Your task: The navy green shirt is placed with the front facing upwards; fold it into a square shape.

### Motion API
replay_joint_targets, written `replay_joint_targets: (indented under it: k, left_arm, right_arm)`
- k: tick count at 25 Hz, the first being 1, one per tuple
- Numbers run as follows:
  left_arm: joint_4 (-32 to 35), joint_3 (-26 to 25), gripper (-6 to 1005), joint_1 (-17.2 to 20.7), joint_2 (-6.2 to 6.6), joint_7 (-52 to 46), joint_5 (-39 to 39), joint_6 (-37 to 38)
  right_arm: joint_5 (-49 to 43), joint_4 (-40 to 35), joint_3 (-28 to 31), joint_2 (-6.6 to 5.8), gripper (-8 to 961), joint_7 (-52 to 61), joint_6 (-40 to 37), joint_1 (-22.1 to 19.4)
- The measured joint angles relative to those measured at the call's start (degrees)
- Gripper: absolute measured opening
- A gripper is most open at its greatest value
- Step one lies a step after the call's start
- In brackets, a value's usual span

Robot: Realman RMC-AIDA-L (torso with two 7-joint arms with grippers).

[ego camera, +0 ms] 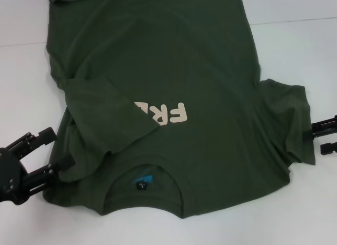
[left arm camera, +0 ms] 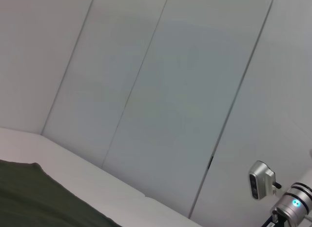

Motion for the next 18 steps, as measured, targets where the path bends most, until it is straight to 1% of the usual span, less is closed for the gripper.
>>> replay_joint_targets:
  k: [7, 15, 18]
  left_arm:
    - [-0.02, 0.0, 840, 0.01, 0.0, -0.01, 0.0, 0.01]
    - [0.02, 0.0, 840, 0.05, 0.0, 0.01, 0.0, 0.02]
    - [0.04, 0.0, 840, 0.07, 0.0, 0.01, 0.0, 0.02]
  right_arm:
    - [-0.09, 0.2, 0.0, 1.03, 700, 0.31, 0.61, 0.94]
    - [-0.08, 1.18, -0.08, 1.24, 699, 0.83, 3.72, 1.78]
    - [0.07, 1.2, 0.0, 1.56, 699, 1.13, 4.64, 2.03]
